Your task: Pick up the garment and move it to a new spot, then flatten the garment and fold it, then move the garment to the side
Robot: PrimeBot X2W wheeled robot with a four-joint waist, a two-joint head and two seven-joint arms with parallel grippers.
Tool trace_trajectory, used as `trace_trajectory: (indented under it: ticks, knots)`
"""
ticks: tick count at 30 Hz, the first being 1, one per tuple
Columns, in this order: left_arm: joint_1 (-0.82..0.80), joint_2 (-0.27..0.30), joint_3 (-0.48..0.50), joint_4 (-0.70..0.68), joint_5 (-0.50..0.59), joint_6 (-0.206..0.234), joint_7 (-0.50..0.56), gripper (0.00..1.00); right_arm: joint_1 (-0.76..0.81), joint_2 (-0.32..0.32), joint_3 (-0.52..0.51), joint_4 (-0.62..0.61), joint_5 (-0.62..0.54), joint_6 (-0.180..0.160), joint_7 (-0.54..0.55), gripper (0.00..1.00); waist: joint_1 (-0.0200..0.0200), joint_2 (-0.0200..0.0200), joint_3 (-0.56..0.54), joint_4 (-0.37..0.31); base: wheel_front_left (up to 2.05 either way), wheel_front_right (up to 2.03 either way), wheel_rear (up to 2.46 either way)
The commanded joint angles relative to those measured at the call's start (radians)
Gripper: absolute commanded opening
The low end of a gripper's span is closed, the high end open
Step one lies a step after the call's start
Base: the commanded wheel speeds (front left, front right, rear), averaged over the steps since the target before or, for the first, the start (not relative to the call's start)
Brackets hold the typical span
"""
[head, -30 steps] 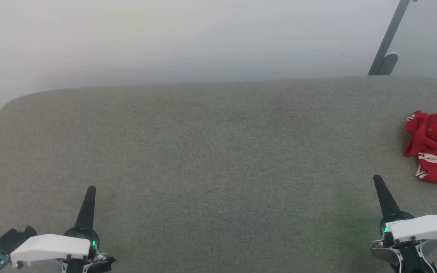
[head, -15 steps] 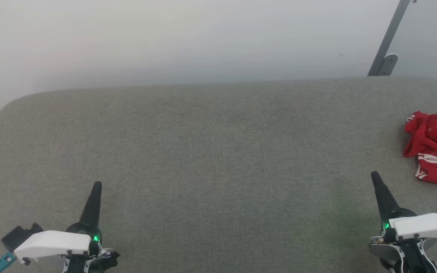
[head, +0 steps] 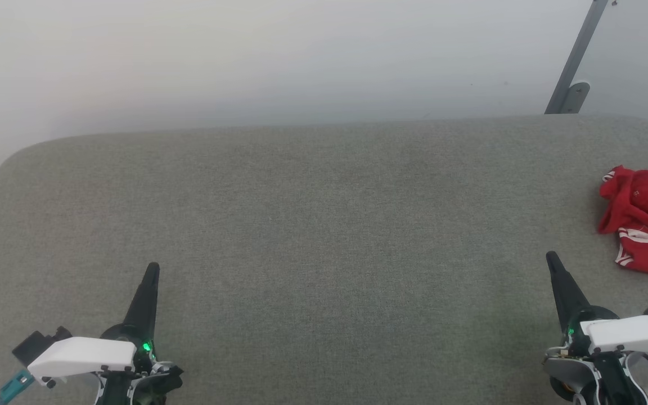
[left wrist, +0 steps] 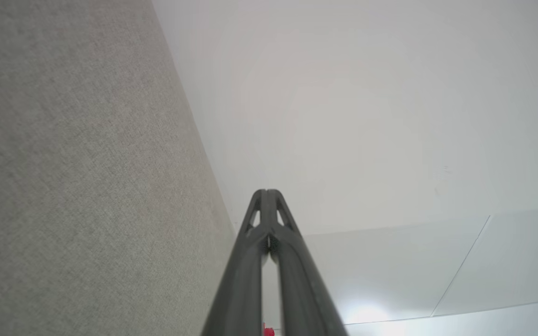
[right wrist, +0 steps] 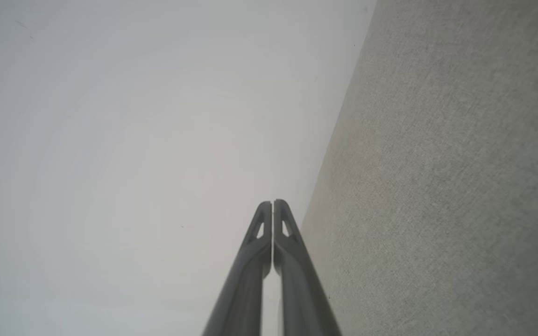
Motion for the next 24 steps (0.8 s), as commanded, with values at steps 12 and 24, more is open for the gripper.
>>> trace_trajectory:
  ticks: [12, 24]
  knots:
    - [-0.027, -0.012, -0.004, 0.001, -0.075, -0.003, 0.027, 0.0, -0.011, 0.016, -0.009, -0.016, 0.082, 0.0, 0.026, 0.0, 0.0, 0.0, -0.002, 0.0, 0.0, 0.0, 0.0]
    - [-0.03, -0.019, -0.005, 0.004, -0.112, -0.003, 0.04, 0.0, -0.011, 0.023, -0.012, -0.018, 0.121, 0.0, 0.038, 0.0, 0.0, 0.0, -0.004, 0.0, 0.0, 0.0, 0.0]
